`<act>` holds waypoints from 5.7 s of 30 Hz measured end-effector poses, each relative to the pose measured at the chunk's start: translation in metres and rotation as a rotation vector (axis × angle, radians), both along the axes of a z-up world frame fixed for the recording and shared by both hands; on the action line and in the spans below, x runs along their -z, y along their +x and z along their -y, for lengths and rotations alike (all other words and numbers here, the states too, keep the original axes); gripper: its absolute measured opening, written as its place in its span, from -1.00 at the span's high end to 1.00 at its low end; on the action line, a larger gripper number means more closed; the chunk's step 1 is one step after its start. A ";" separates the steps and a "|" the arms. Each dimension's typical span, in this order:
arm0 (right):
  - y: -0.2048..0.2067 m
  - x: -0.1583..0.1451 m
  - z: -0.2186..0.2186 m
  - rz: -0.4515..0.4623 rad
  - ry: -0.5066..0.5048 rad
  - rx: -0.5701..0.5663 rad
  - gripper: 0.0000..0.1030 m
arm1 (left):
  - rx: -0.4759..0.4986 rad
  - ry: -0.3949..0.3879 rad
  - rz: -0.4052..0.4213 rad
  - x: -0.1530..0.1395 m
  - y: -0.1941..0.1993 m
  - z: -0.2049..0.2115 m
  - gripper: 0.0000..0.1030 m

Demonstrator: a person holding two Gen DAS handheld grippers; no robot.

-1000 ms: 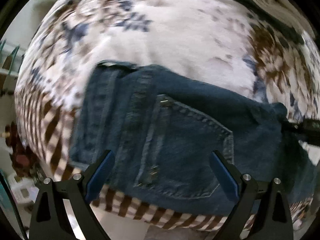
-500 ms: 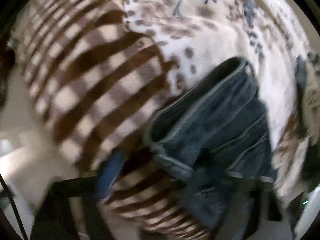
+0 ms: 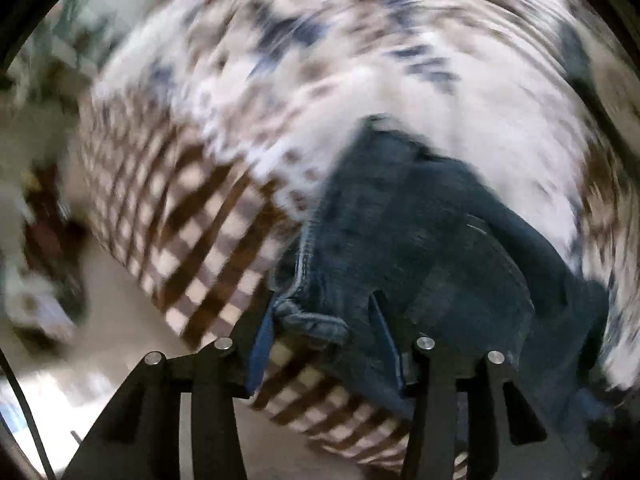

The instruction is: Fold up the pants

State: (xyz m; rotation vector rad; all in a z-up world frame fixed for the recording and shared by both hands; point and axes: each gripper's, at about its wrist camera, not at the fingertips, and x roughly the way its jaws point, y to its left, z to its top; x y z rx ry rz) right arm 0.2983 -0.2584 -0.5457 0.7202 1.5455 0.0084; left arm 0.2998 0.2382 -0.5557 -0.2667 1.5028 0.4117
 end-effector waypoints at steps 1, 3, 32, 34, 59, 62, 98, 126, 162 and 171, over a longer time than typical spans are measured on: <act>-0.009 -0.003 0.016 0.026 0.024 0.030 -0.56 | 0.045 0.006 0.024 -0.008 0.003 0.019 -0.23; -0.032 -0.012 0.055 0.076 0.018 0.103 -0.65 | 0.134 0.024 0.073 -0.021 0.010 0.068 -0.61; -0.259 0.046 0.489 0.516 0.273 0.933 0.54 | 0.821 -0.217 -0.100 0.028 -0.006 0.580 -0.90; -0.244 0.057 0.487 0.491 0.287 0.913 0.54 | 0.803 -0.250 -0.103 0.035 -0.003 0.572 -1.00; -0.232 0.068 0.484 0.369 0.192 0.924 0.89 | 0.751 -0.260 -0.039 0.012 -0.015 0.575 -1.00; -0.233 0.057 0.474 0.412 0.186 0.945 0.88 | 0.731 -0.239 -0.010 -0.007 -0.013 0.554 -1.00; -0.070 -0.005 -0.140 0.380 -0.216 -0.323 -0.61 | 0.206 -0.149 0.066 -0.050 0.001 0.128 -1.00; -0.104 0.044 0.118 -0.077 -0.445 0.012 -0.63 | 0.319 -0.436 -0.043 0.009 0.009 0.225 0.17; 0.004 0.007 -0.090 -0.024 -0.339 -0.234 -0.66 | -0.685 -0.763 0.547 0.065 -0.056 -0.013 -0.63; -0.006 0.023 -0.091 -0.022 -0.342 -0.223 -0.66 | -0.511 -0.543 0.546 0.013 -0.037 0.003 0.43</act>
